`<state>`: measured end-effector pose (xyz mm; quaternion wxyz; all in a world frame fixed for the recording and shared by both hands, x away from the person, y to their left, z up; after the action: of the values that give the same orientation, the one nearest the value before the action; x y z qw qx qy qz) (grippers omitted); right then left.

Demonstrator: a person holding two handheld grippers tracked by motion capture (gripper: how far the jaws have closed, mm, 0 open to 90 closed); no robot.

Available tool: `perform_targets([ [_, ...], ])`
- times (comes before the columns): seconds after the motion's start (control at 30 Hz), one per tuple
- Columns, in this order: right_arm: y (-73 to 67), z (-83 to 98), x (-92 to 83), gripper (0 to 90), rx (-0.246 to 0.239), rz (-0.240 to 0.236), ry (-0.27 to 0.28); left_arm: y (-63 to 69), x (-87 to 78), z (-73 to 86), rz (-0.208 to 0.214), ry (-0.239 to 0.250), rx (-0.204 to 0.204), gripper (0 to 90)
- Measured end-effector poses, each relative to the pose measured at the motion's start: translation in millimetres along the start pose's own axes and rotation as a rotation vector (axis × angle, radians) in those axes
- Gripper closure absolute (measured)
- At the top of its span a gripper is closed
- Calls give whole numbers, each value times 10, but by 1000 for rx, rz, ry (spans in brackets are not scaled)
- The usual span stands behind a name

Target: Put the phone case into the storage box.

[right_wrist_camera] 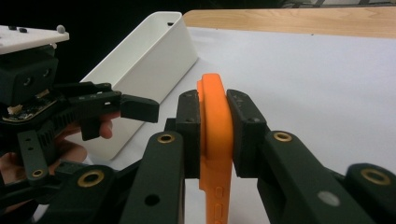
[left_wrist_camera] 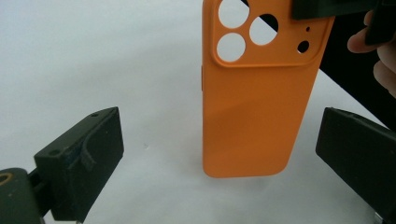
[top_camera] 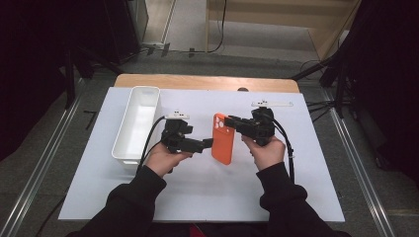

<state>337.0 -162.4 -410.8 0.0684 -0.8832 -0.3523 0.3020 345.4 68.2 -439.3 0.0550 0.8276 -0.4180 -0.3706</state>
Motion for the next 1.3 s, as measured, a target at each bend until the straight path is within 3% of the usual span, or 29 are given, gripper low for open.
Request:
perform_targets([
  [0.23,-52,15,31,746,-8,2,-3,35,4,-20,-13,-2,20,11],
  [0.43,-80,19,47,746,-9,1,-4,61,26,-48,-64,1,18,11],
  [0.77,-144,19,66,746,-20,-14,-2,118,40,-79,-25,-2,22,11],
  [1.3,-245,24,102,746,-32,-26,-3,211,95,-99,-41,14,42,11],
])
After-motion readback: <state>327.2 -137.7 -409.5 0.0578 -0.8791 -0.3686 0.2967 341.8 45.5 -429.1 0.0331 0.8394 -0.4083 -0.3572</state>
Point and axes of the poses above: each handheld gripper's, and its own axes: x roughly forward along the jaws, z roughly out of its underside, y roughly to its right, the point moved 2 cm from there along x, roughly forward along the jaws, and after that the axes turned 6 degrees about -x, right-handed, at the moved point
